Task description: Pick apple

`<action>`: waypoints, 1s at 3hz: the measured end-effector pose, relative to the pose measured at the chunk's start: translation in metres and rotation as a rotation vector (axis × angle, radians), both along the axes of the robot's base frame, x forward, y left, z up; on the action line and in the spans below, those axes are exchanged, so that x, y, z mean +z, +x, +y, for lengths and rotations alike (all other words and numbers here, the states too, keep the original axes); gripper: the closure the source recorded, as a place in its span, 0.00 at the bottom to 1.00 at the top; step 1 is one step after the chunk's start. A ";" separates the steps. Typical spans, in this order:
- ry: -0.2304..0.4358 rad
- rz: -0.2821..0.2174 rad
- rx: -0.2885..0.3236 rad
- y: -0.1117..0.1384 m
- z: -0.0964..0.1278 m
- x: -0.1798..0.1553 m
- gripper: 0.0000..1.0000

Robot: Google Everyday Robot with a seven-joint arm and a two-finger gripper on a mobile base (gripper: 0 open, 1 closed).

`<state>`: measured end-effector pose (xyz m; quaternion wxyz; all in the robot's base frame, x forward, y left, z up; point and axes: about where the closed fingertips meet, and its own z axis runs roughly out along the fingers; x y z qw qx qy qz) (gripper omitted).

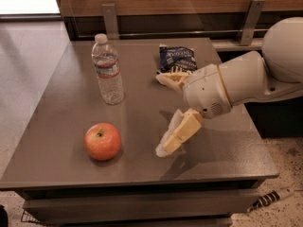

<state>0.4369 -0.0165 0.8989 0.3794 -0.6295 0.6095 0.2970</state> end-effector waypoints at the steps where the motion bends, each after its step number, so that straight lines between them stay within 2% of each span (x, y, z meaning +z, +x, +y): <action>1: 0.032 0.005 0.033 -0.001 0.027 -0.009 0.00; 3: 0.155 0.007 0.102 -0.012 0.074 -0.019 0.00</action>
Offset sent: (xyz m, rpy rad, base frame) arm -0.0085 0.0859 -0.0222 0.2084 0.0108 0.1138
